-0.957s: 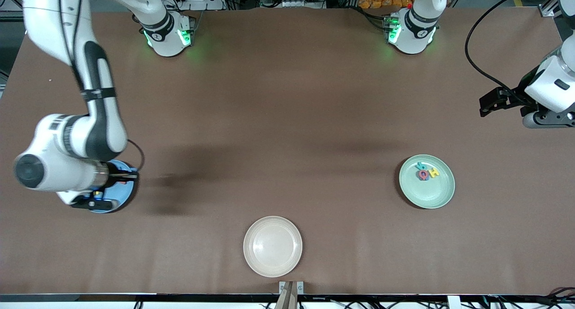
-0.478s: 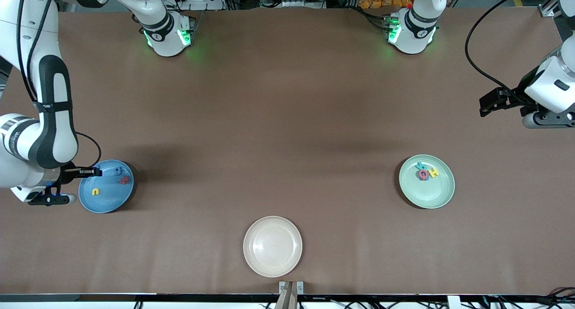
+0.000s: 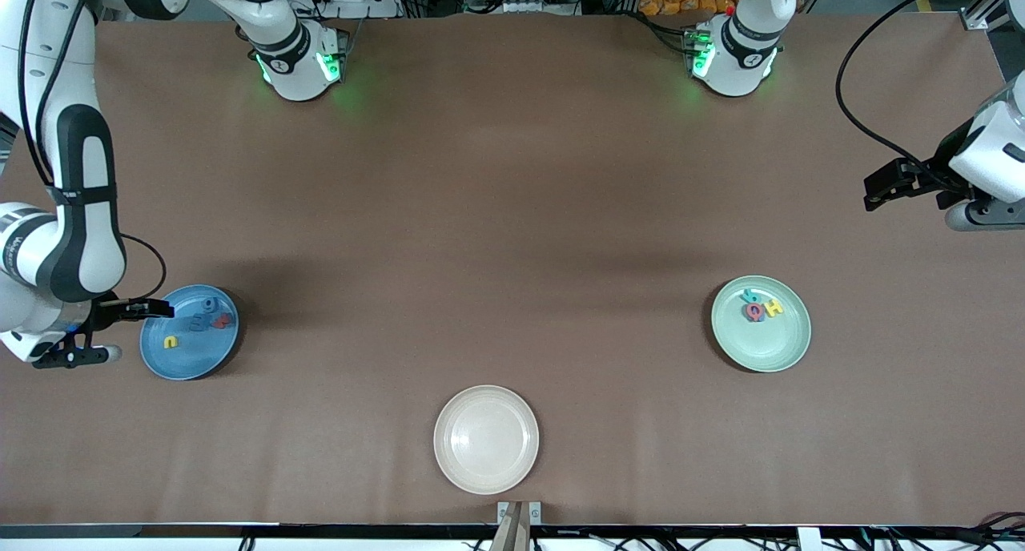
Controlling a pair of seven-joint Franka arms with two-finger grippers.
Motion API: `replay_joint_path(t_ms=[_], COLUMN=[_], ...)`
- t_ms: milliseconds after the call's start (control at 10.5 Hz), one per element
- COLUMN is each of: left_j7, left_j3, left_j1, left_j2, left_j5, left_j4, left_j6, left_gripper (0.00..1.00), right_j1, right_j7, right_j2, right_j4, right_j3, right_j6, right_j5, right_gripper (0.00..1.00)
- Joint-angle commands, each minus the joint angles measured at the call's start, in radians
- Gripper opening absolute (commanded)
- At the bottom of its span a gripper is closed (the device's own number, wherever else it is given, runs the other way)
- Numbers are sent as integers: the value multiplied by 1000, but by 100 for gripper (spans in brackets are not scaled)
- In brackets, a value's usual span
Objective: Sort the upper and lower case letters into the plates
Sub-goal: 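Place the blue E in the blue plate while the left gripper withdraws, then open the right gripper and lift it away from the blue plate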
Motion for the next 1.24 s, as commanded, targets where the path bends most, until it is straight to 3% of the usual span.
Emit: replay_joint_path(t_ms=[0, 383, 574, 861, 1148], left_j7=[8, 8, 10, 20, 20], left_j3=[-5, -11, -12, -9, -9], left_j1=[9, 4, 7, 33, 33], left_j2=[-11, -6, -2, 0, 0], left_j5=[-7, -7, -3, 5, -4], left_j4=[-2, -5, -9, -9, 0], left_j6=[9, 9, 7, 6, 6], left_gripper=[100, 100, 100, 100, 100], right_j1=[11, 11, 13, 13, -45], right_j7=[-15, 7, 122, 282, 317], right_j2=[-19, -36, -65, -123, -204], right_j4=[1, -2, -4, -45, -153], right_j3=[8, 8, 24, 135, 293], right_j6=[1, -13, -71, -93, -53], right_j5=[-13, -8, 1, -13, -156], right_gripper=[100, 100, 100, 100, 100])
